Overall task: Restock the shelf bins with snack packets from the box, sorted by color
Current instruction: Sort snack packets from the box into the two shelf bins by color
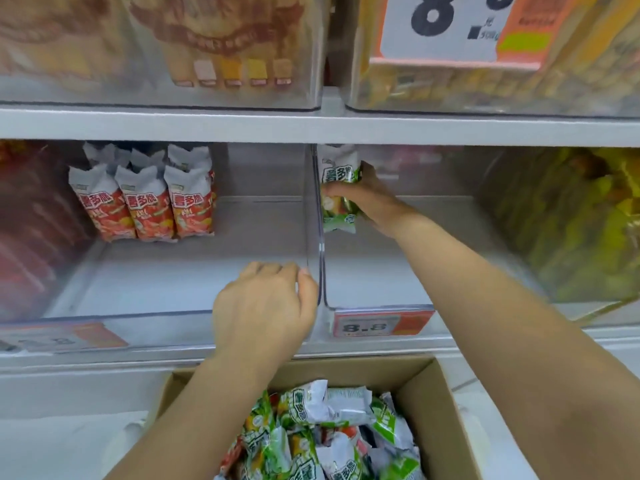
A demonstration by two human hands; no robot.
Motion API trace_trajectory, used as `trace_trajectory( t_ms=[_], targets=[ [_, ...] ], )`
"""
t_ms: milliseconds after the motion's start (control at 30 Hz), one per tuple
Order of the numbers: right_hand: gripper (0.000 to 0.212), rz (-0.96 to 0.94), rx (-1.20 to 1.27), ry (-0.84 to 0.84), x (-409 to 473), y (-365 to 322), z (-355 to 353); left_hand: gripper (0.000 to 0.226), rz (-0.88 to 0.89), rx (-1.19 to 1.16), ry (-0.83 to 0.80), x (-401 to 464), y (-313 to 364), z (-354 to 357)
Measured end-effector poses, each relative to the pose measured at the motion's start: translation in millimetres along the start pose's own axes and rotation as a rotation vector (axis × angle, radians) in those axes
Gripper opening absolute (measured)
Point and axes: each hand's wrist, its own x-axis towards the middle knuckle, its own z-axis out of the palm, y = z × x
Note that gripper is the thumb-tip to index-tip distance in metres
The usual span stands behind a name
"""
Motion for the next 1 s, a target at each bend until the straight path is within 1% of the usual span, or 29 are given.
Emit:
trace_trajectory(
  t_ms=[33, 67, 100, 133, 167, 233, 367, 467, 533, 633, 700, 767, 800, 833, 900, 933, 1000],
  targets=[
    [0.033, 0.007, -0.005, -0.010, 4, 5, -1, 0.041, 0.001, 0.003, 0.007, 0, 0, 1],
    [0.046, 0.004, -0.034, -0.020, 7, 10, -1, 0.041, 0.000, 0.004, 0.005, 0, 0, 1],
    [0.066, 0.002, -0.064, -0.032, 8, 14, -2, 0.040, -0.005, 0.003, -0.005, 0, 0, 1],
    [0.078, -0.002, -0.074, -0.035, 10, 20, -5, 0.040, -0.010, 0.002, -0.013, -1, 1, 1],
    [0.080, -0.012, -0.080, -0.027, 10, 23, -7, 0.040, -0.016, 0.001, -0.021, -1, 1, 1],
    [0.071, -0.031, -0.104, 0.028, 10, 27, -10, 0.040, -0.023, 0.005, -0.025, -1, 1, -1],
    [0.044, -0.039, -0.196, 0.116, 12, 30, -9, 0.040, -0.024, 0.033, 0.000, 0, 1, 1],
    [0.035, -0.025, -0.261, 0.190, 13, 32, -4, 0.040, -0.023, 0.030, 0.025, -1, 1, 3],
    [0.038, -0.061, -0.269, 0.249, 13, 31, -3, 0.038, -0.017, 0.026, 0.046, -1, 1, 3],
    [0.056, -0.143, -0.167, 0.249, 11, 26, -2, 0.032, -0.010, 0.020, 0.073, 1, 1, 4],
    [0.053, -0.154, -0.144, 0.174, 12, 25, -3, 0.032, -0.011, 0.029, 0.081, 0, 0, 6],
    [0.039, -0.114, -0.142, 0.086, 13, 27, -5, 0.034, -0.007, 0.032, 0.085, 0, 0, 8],
    [0.034, -0.085, -0.161, 0.070, 15, 28, -6, 0.034, -0.006, 0.034, 0.088, -1, 0, 8],
    [0.035, -0.053, -0.229, 0.076, 15, 29, -7, 0.034, -0.006, 0.039, 0.092, -1, 0, 7],
    [0.053, 0.029, -0.463, 0.135, 15, 31, -10, 0.034, -0.007, 0.054, 0.100, -1, 0, 6],
    [0.059, 0.060, -0.526, 0.174, 15, 32, -12, 0.034, -0.007, 0.057, 0.101, -1, 0, 5],
    [0.058, 0.062, -0.497, 0.210, 16, 32, -14, 0.035, -0.007, 0.052, 0.100, -1, 1, 5]
  ],
)
